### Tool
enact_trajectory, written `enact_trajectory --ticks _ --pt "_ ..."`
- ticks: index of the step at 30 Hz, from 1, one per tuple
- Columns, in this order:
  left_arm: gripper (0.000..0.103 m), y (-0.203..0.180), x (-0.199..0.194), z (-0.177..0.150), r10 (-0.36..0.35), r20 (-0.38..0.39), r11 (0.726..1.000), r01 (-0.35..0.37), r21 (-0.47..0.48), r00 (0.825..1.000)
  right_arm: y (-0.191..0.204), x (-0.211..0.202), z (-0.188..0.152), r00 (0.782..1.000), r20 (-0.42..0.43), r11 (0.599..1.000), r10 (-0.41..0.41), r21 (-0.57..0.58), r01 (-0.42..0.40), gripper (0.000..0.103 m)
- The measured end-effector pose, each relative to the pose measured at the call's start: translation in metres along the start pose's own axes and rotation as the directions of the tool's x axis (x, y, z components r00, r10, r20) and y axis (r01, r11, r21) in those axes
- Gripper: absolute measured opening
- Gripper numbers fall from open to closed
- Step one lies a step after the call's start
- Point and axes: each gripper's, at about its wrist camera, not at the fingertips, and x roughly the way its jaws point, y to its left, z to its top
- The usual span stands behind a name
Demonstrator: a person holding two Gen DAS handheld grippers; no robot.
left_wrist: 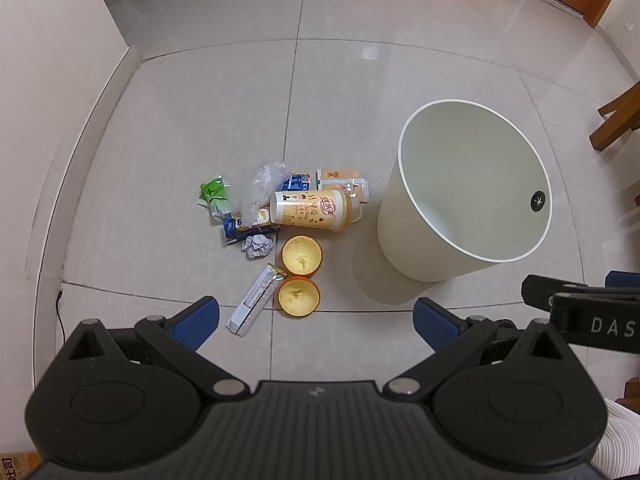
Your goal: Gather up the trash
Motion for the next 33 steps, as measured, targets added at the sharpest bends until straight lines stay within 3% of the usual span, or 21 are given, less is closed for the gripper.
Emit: enact_trajectory --ticks 33 --pt "0.102 0.0043 -0.0074 -0.0036 -0.029 0.027 0.997 0.027 0.077 0.999 -0.0014 0.0019 -0.0058 1.000 0.002 1.000 0.007 -0.005 -0.007 0.103"
